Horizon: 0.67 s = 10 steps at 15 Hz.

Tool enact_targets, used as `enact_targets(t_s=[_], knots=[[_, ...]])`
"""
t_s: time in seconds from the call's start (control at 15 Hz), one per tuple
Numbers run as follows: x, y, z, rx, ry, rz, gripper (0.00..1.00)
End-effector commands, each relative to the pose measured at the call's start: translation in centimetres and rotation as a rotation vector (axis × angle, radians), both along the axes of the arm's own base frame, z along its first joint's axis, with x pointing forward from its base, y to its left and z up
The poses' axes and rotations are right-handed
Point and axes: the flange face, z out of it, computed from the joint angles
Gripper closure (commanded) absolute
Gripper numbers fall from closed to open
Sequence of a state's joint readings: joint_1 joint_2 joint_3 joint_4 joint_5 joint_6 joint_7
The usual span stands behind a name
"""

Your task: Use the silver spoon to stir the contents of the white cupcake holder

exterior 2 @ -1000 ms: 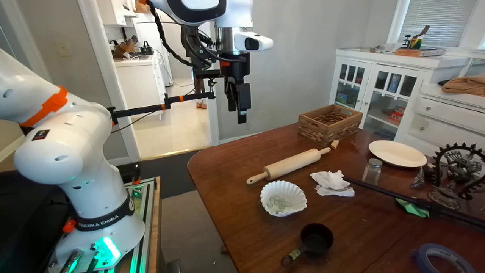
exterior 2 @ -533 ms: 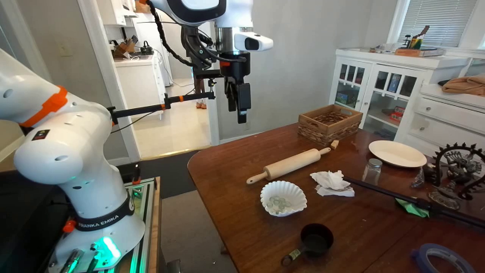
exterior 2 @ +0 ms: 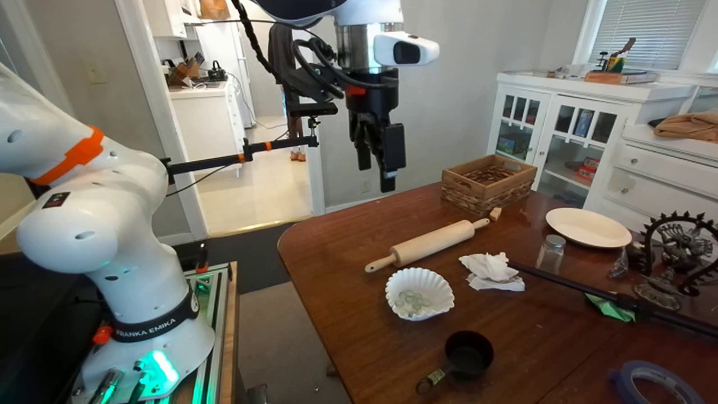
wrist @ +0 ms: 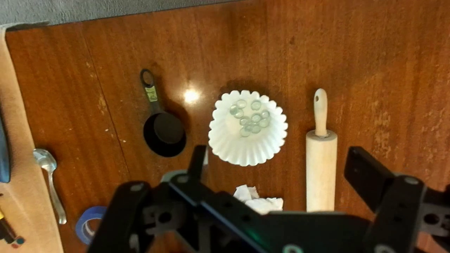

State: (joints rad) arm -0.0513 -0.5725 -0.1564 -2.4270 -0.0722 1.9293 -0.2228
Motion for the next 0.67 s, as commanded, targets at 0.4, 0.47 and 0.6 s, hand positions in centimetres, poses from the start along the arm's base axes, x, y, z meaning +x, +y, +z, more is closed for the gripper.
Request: enact_targets(t_s=[0.4, 0.47, 0.6], knots=[[5.4, -15.7, -0.3, -0.020, -0.184, -0.116, 0.00], [5.9, -16.8, -1.1, -0.035, -0.199, -0.131, 0.00], [6.9, -19.1, -2.6, -0.062, -0.215, -0.158, 0.00]])
